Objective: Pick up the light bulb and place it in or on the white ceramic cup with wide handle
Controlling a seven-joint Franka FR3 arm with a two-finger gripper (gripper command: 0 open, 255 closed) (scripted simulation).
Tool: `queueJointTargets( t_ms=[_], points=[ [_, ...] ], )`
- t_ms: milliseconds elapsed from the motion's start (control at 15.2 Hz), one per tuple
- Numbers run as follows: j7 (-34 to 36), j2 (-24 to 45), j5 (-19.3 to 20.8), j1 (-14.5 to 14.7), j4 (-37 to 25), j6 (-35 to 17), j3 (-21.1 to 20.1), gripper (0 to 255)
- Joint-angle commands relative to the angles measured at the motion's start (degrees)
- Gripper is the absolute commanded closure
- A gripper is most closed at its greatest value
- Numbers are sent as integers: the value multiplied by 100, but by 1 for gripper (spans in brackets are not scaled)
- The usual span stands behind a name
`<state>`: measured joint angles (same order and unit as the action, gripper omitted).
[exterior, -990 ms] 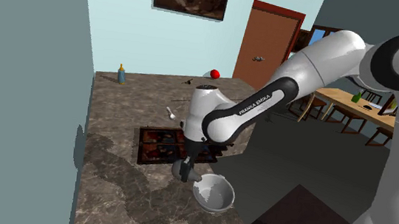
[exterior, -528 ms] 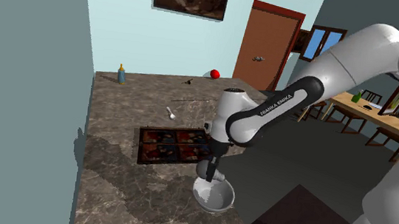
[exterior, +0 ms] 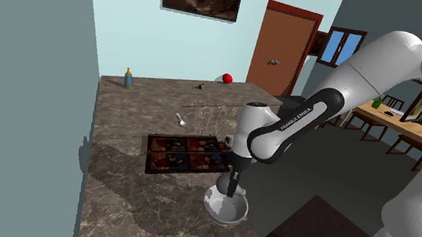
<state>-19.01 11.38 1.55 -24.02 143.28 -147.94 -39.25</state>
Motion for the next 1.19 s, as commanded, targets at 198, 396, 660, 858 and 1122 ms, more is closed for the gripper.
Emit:
queueJointTargets(
  t_ms=[198, 396, 660, 858, 1122],
  points=[
    [334, 479, 523, 216, -36, -368, 310, 255],
    [516, 752, 807, 380, -71, -574, 531, 255],
    [550, 807, 860, 420, -80, -617, 583, 255],
    [550, 807, 860, 420, -80, -617, 583, 255],
    [550, 808, 860, 421, -81, -616, 583, 0]
  ],
)
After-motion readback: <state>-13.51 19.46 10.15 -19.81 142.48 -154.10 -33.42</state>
